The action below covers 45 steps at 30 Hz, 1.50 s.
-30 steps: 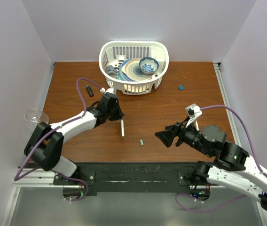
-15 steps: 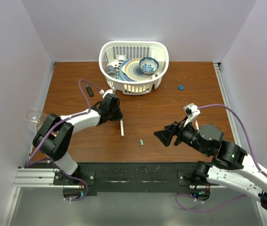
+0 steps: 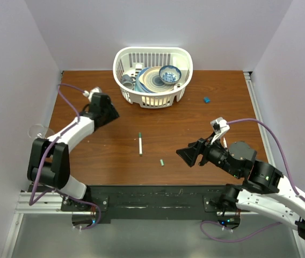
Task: Insert the pens into the pen caps
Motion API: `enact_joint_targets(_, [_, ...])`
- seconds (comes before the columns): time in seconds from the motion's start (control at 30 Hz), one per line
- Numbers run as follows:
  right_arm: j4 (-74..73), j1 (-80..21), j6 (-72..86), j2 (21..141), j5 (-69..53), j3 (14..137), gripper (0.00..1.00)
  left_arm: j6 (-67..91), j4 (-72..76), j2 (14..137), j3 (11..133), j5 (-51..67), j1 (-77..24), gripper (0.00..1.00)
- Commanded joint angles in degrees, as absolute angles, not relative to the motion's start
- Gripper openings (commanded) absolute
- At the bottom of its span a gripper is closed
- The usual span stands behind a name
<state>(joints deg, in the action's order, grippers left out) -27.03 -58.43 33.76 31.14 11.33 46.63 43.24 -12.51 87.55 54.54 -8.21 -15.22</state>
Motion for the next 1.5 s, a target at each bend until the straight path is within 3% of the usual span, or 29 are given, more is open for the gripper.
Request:
enact_joint_targets(0.0, [-25.75,-58.45,32.61,31.81,13.45,49.92,0.75,37.62,-13.45,88.85,62.03,-8.96,-7.75,0.58])
enact_joint_targets(0.37, [-28.83,-58.45,30.41,33.75,15.99,54.67,0.74,29.36,-18.63,107.65,82.16,-12.21,-2.55,0.58])
enact_joint_targets(0.77, [-29.00,-58.45,29.09,36.30,17.05,56.51,0.74,26.28,-21.17,123.13,95.17,-9.05,-1.23,0.58])
enact_joint_targets(1.0, [-28.65,-58.45,28.56,37.70,17.40,57.13,0.73,26.81,-21.36,125.68,95.54,-8.79,-1.23,0.57])
enact_joint_targets(1.2, [-27.52,-58.45,28.12,38.32,17.49,57.48,0.73,27.34,-24.34,127.26,95.45,-8.88,-1.23,0.47])
enact_joint_targets(1.47, [-26.72,-58.53,29.97,37.18,15.82,57.31,0.73,26.63,-25.23,123.41,89.85,-6.69,-1.32,0.22])
